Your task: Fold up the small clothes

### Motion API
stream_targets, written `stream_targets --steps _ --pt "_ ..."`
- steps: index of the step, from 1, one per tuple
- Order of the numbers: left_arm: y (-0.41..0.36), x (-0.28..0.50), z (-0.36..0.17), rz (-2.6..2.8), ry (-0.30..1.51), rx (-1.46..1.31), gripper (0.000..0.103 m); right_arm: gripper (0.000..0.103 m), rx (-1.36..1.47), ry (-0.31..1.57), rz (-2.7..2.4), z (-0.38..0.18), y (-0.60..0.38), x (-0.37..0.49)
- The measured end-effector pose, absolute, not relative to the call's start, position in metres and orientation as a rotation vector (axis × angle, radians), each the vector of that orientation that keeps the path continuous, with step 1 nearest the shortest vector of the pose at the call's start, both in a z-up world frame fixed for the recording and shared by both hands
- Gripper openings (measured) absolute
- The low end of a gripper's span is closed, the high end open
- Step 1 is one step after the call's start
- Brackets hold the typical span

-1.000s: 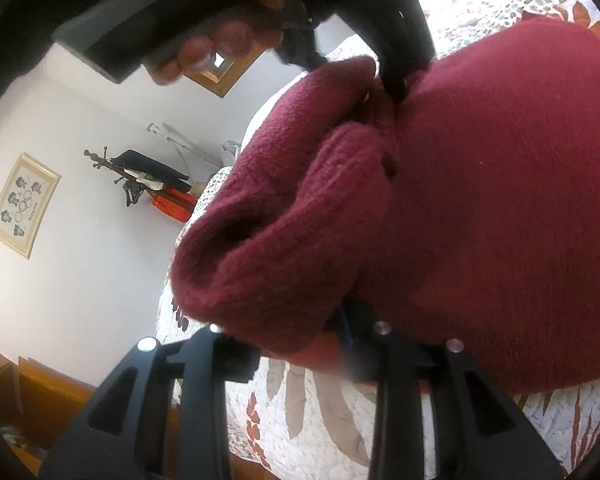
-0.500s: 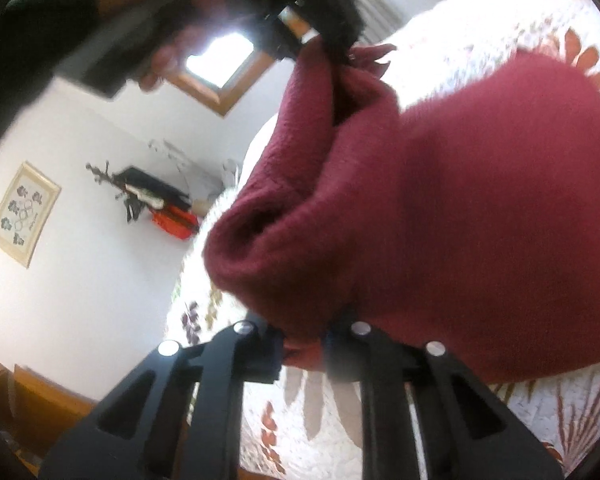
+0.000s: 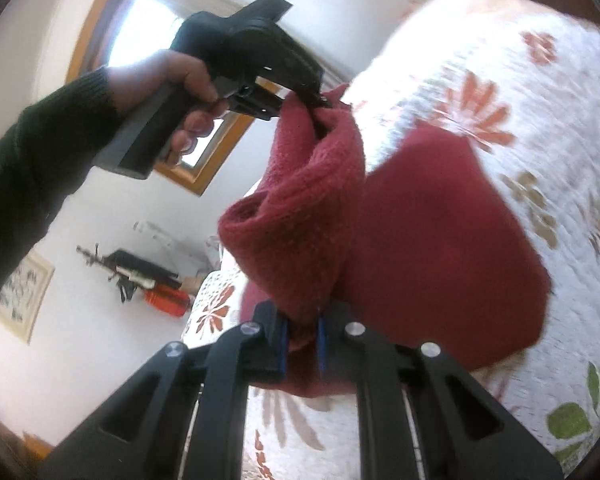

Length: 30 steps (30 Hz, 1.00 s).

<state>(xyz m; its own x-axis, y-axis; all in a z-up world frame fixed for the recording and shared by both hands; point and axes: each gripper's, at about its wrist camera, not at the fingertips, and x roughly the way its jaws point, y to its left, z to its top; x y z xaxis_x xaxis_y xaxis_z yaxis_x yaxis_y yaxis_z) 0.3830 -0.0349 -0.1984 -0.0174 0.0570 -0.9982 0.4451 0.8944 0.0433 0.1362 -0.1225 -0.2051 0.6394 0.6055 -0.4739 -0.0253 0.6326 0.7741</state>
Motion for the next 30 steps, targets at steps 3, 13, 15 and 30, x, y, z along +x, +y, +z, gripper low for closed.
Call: stream_targets --steps 3,13,15,30 --pt "-0.059 0.381 -0.225 -0.308 1.612 0.439 0.013 0.009 0.887 0.840 0.387 -0.226 -0.142 0.132" --pt "-0.098 0.376 -0.254 -0.289 1.640 0.515 0.013 0.009 0.965 0.850 0.360 -0.245 -0.157 0.117" --pt "-0.102 0.375 -0.258 -0.290 1.641 0.516 0.013 0.009 0.987 0.862 0.352 -0.251 -0.160 0.116" --pt "-0.012 0.307 -0.146 -0.541 1.275 0.179 0.092 0.059 1.066 0.959 0.589 -0.272 -0.182 0.153"
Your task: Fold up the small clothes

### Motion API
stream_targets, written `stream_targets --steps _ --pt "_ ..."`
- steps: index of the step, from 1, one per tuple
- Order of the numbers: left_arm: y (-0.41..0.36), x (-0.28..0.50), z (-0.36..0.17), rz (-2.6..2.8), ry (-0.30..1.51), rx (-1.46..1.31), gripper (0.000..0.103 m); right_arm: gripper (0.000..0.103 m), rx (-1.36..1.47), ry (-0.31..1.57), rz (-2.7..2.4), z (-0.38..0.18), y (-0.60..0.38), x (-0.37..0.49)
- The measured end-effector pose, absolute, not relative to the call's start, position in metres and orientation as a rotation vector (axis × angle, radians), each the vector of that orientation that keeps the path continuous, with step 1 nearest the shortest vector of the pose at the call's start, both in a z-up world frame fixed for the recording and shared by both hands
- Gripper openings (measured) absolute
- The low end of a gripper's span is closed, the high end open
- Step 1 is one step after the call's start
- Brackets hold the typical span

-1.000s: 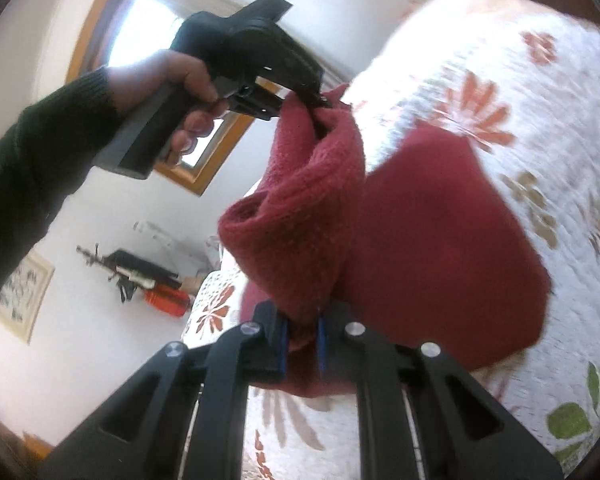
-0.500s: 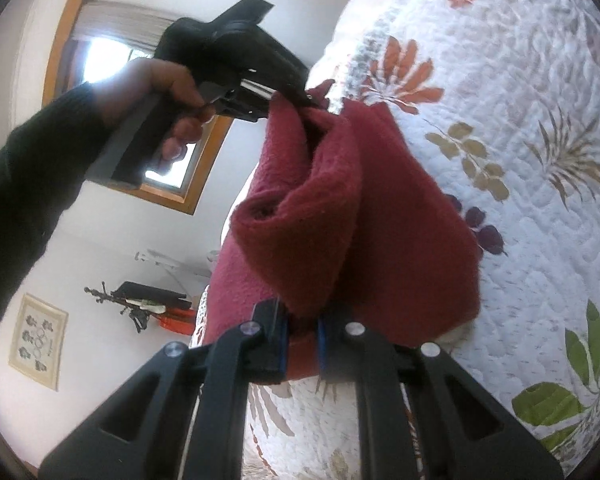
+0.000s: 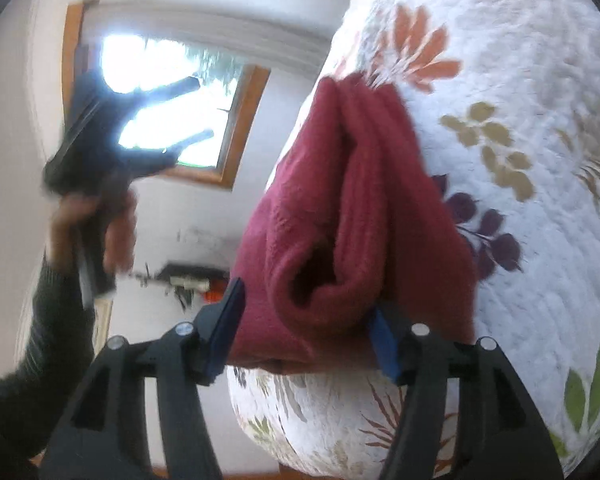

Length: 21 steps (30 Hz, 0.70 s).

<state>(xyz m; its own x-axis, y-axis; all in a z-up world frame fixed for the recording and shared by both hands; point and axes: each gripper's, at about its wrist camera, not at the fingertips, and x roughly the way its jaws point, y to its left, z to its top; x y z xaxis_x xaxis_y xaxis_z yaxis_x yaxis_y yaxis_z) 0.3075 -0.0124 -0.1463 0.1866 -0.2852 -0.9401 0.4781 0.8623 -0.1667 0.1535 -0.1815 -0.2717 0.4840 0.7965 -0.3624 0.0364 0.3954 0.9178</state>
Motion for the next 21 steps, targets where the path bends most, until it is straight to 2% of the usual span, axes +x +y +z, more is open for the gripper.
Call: stream_targets --steps 1,2,5,9,12,15,17,18,20,21 --pt "-0.002 0.294 -0.149 -0.560 1.278 0.162 0.092 0.049 1.047 0.981 0.594 -0.271 -0.180 0.155" --pt "0.009 0.279 -0.154 -0.587 1.294 0.139 0.092 0.023 1.035 0.990 0.600 -0.271 -0.180 0.159" --pt "0.035 0.240 -0.166 -0.631 1.288 0.111 0.092 0.016 1.012 0.981 0.605 -0.261 -0.193 0.156" --pt "0.059 0.195 -0.165 -0.692 1.221 0.046 0.092 0.015 1.000 0.986 0.602 -0.254 -0.207 0.146" --pt "0.070 0.176 -0.170 -0.727 1.205 -0.018 0.092 0.015 1.002 1.041 0.544 -0.274 -0.213 0.145" --pt "0.077 0.166 -0.176 -0.746 1.206 -0.070 0.092 0.021 1.021 1.080 0.520 -0.289 -0.216 0.144" --pt "0.081 0.157 -0.171 -0.776 1.178 -0.087 0.092 0.039 1.000 1.073 0.543 -0.280 -0.215 0.145" --pt "0.082 0.154 -0.170 -0.785 1.168 -0.079 0.092 0.042 1.000 1.061 0.562 -0.274 -0.213 0.146" --pt "0.084 0.148 -0.173 -0.797 1.171 -0.059 0.092 0.067 1.004 1.068 0.583 -0.270 -0.209 0.158" --pt "0.085 0.146 -0.176 -0.802 1.177 -0.058 0.092 0.072 1.005 1.087 0.583 -0.269 -0.208 0.163"
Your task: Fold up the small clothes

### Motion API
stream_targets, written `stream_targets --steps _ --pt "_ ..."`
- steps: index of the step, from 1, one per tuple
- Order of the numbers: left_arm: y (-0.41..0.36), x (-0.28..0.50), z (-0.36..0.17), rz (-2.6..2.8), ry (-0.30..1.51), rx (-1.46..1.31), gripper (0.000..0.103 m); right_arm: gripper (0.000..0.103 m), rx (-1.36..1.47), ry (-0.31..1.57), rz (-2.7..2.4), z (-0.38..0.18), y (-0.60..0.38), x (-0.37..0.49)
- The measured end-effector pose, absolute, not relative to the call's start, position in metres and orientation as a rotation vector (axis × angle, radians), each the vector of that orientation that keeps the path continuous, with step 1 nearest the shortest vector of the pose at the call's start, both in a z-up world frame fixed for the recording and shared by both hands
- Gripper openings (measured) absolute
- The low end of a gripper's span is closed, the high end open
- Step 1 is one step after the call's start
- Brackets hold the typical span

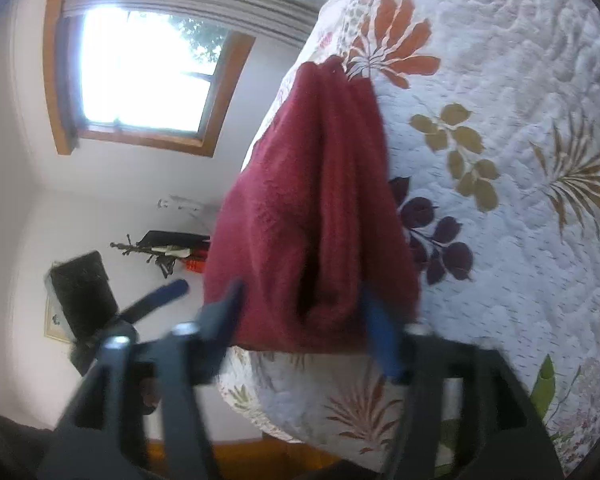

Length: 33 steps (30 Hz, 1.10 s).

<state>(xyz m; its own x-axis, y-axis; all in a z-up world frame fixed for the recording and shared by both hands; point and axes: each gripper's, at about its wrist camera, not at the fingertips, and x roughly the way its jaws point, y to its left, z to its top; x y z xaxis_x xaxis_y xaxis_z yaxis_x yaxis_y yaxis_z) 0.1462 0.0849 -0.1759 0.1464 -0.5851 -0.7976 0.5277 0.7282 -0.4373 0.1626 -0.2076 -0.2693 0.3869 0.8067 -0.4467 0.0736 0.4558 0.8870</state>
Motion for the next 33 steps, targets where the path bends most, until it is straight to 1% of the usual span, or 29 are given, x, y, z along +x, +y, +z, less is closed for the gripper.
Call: stream_targets --steps 1,2,3,4,5,8,10,12,13,15,16,17,18,19,20,21,24,26,27,28,29,31,33 --pt "0.086 0.144 -0.179 -0.806 1.184 -0.058 0.092 0.072 0.999 1.099 0.584 -0.271 -0.206 0.167" --pt "0.087 0.142 -0.182 -0.803 1.191 -0.051 0.092 0.069 0.988 1.112 0.586 -0.270 -0.205 0.169" --pt "0.086 0.140 -0.186 -0.808 1.201 -0.043 0.092 0.060 0.977 1.120 0.596 -0.271 -0.201 0.170" --pt "0.084 0.137 -0.188 -0.825 1.212 -0.036 0.091 0.023 0.945 1.129 0.612 -0.269 -0.197 0.173" --pt "0.083 0.132 -0.190 -0.838 1.217 -0.026 0.089 0.017 0.910 1.130 0.616 -0.267 -0.195 0.175" --pt "0.071 0.120 -0.191 -0.889 1.222 0.038 0.088 0.014 0.889 1.074 0.568 -0.254 -0.211 0.167" --pt "0.065 0.114 -0.192 -0.908 1.223 0.064 0.088 0.014 0.928 1.055 0.531 -0.256 -0.227 0.164" --pt "0.058 0.111 -0.196 -0.926 1.226 0.093 0.088 0.014 0.929 1.099 0.525 -0.272 -0.226 0.169" --pt "0.055 0.110 -0.201 -0.925 1.236 0.116 0.088 0.015 0.909 1.150 0.547 -0.280 -0.216 0.171" --pt "0.052 0.112 -0.220 -0.905 1.289 0.140 0.088 0.021 0.838 1.178 0.530 -0.281 -0.211 0.172" --pt "0.054 0.113 -0.226 -0.899 1.304 0.135 0.088 0.025 0.844 1.171 0.530 -0.280 -0.213 0.173" --pt "0.056 0.113 -0.232 -0.900 1.310 0.124 0.088 0.032 0.864 1.154 0.532 -0.274 -0.218 0.175" --pt "0.057 0.114 -0.234 -0.904 1.312 0.119 0.088 0.033 0.873 1.130 0.527 -0.266 -0.223 0.178" --pt "0.058 0.114 -0.235 -0.905 1.312 0.117 0.089 0.037 0.856 1.083 0.513 -0.252 -0.229 0.183" --pt "0.061 0.115 -0.235 -0.905 1.310 0.107 0.089 0.046 0.833 1.045 0.503 -0.240 -0.232 0.191" --pt "0.063 0.116 -0.236 -0.905 1.311 0.091 0.090 0.049 0.820 1.032 0.499 -0.236 -0.232 0.200" --pt "0.064 0.120 -0.240 -0.902 1.317 0.069 0.090 0.049 0.758 1.044 0.522 -0.229 -0.220 0.235" --pt "0.062 0.120 -0.243 -0.904 1.315 0.075 0.090 0.049 0.734 1.096 0.527 -0.236 -0.204 0.266" --pt "0.062 0.120 -0.243 -0.904 1.313 0.072 0.091 0.048 0.723 1.119 0.528 -0.242 -0.205 0.272" --pt "0.062 0.120 -0.243 -0.906 1.312 0.068 0.091 0.021 0.702 1.143 0.539 -0.246 -0.199 0.278" --pt "0.061 0.120 -0.243 -0.907 1.310 0.068 0.091 0.008 0.679 1.157 0.559 -0.245 -0.194 0.282" --pt "0.062 0.120 -0.243 -0.911 1.305 0.065 0.091 0.007 0.629 1.138 0.557 -0.238 -0.192 0.284" --pt "0.063 0.120 -0.242 -0.921 1.297 0.053 0.091 0.007 0.647 1.137 0.494 -0.242 -0.204 0.288"
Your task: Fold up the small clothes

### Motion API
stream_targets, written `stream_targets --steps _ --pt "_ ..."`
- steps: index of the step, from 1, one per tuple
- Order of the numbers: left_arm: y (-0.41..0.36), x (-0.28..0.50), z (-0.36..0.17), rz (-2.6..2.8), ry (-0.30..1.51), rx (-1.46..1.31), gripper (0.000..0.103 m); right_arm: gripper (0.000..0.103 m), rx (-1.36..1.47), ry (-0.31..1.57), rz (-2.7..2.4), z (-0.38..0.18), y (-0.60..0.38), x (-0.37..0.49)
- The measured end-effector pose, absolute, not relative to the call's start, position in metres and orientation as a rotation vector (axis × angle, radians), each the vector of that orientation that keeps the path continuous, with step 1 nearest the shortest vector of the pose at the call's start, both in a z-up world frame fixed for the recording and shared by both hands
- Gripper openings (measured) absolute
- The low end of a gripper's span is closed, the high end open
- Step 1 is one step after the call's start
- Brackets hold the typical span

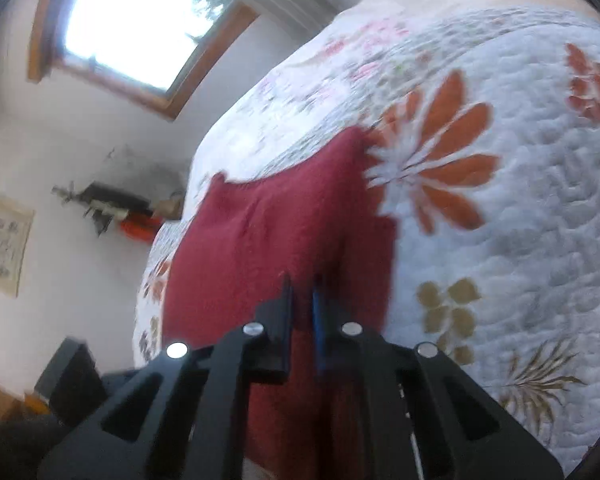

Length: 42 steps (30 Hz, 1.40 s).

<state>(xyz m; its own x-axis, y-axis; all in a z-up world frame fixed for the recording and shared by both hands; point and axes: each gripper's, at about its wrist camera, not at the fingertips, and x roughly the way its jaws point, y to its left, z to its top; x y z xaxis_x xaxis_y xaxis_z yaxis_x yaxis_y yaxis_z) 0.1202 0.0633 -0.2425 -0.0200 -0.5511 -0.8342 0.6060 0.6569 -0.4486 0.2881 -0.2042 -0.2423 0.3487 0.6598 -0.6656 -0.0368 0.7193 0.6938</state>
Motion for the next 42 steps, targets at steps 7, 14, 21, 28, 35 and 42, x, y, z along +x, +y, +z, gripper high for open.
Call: stream_targets --steps 7,14,21,28,35,42 --pt "0.064 0.122 -0.247 -0.927 1.303 0.023 0.094 0.016 0.636 1.123 0.503 -0.234 -0.205 0.296" --pt "0.077 0.126 -0.240 -0.920 1.311 -0.101 0.096 0.000 0.468 1.236 0.502 -0.254 -0.168 0.345" --pt "0.182 0.155 -0.219 -0.764 1.258 -0.504 0.099 0.081 0.735 1.208 0.513 -0.251 -0.241 0.317" --pt "0.223 0.204 -0.274 -0.655 1.287 -0.821 0.099 0.082 1.060 1.378 0.743 -0.316 -0.237 0.297" --pt "0.188 0.233 -0.311 -0.704 1.384 -0.919 0.099 0.084 1.028 1.436 0.780 -0.336 -0.216 0.303" --pt "0.156 0.242 -0.303 -0.719 1.390 -0.874 0.097 0.073 0.978 1.423 0.860 -0.321 -0.197 0.303"
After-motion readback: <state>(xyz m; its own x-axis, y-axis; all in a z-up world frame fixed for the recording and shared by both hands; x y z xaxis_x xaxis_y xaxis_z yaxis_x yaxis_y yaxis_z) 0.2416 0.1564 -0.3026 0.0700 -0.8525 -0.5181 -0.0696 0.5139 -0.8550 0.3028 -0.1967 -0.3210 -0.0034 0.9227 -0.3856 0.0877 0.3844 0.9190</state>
